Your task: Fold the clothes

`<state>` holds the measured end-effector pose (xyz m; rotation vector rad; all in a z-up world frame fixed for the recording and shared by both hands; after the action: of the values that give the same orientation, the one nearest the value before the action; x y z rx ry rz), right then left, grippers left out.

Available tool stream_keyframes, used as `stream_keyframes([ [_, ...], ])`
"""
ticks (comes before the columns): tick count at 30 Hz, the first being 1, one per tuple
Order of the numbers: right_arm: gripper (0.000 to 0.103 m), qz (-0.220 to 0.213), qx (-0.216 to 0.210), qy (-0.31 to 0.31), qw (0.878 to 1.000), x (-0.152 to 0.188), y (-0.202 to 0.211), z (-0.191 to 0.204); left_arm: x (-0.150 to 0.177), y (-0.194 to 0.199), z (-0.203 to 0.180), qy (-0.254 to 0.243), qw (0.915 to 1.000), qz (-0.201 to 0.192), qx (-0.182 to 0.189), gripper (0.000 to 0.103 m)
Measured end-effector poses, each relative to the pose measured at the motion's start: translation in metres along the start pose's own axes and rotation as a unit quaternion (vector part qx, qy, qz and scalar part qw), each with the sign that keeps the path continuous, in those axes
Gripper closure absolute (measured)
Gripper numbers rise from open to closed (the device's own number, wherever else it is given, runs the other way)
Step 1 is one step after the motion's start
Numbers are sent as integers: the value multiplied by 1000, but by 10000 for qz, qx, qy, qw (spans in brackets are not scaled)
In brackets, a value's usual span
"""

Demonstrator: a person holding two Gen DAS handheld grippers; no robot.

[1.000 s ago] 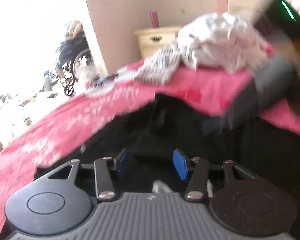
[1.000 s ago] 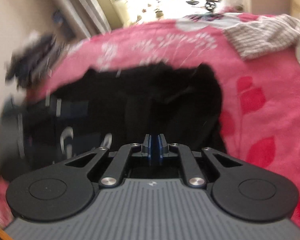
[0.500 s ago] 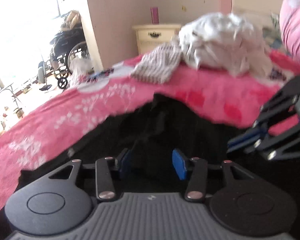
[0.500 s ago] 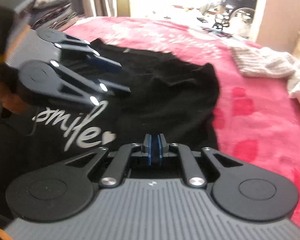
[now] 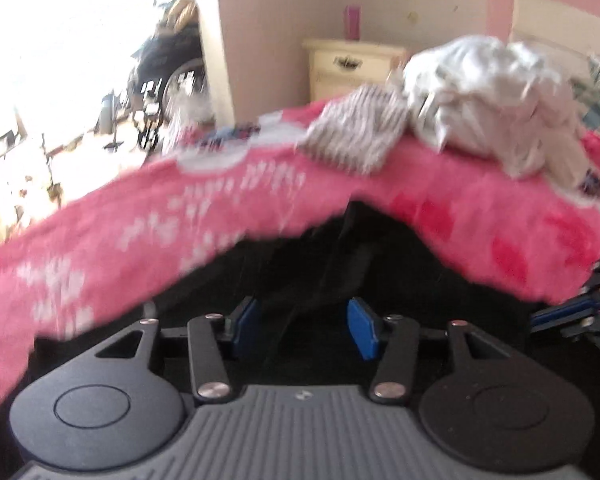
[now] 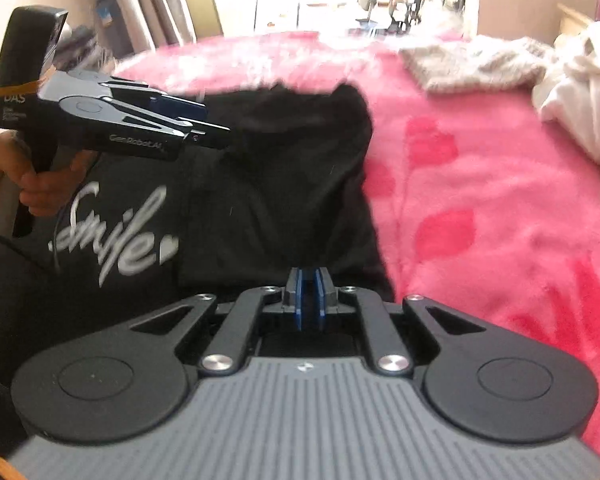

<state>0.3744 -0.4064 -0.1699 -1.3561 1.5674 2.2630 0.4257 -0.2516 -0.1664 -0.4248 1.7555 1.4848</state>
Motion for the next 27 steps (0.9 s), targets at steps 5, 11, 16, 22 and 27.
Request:
stream_keyframes([
  [5, 96, -55, 26, 80, 9999, -6, -20, -6, -1, -37, -32, -414, 9986, 288, 157, 50],
  [11, 97, -97, -103, -215, 9997, 17, -16, -18, -4, -49, 14, 468, 9971, 283, -537, 47],
  [16, 96, -235, -244, -329, 9989, 9, -7, -24, -35, -40, 5, 284, 9986, 5, -443, 50],
  [22, 96, -230, -209, -296, 9991, 7, -22, -30, -42, -83, -17, -207, 9944, 83, -1036, 50],
  [27, 97, -274, -273, -470, 9981, 24, -12, -36, -32, -92, 26, 668, 9856, 125, -1548, 46],
])
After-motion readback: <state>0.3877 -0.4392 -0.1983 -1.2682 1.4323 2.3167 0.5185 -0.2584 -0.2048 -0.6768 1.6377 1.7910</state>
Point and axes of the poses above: each gripper's, at about its wrist camera, not at the fingertips, and y roughly against the way its jaws point, z to its left, x to its underside, the point moved 5 cm from there along -y, roughly the way its jaws point, and after that the axes turned 6 degrees about y, right-handed, at the moved point
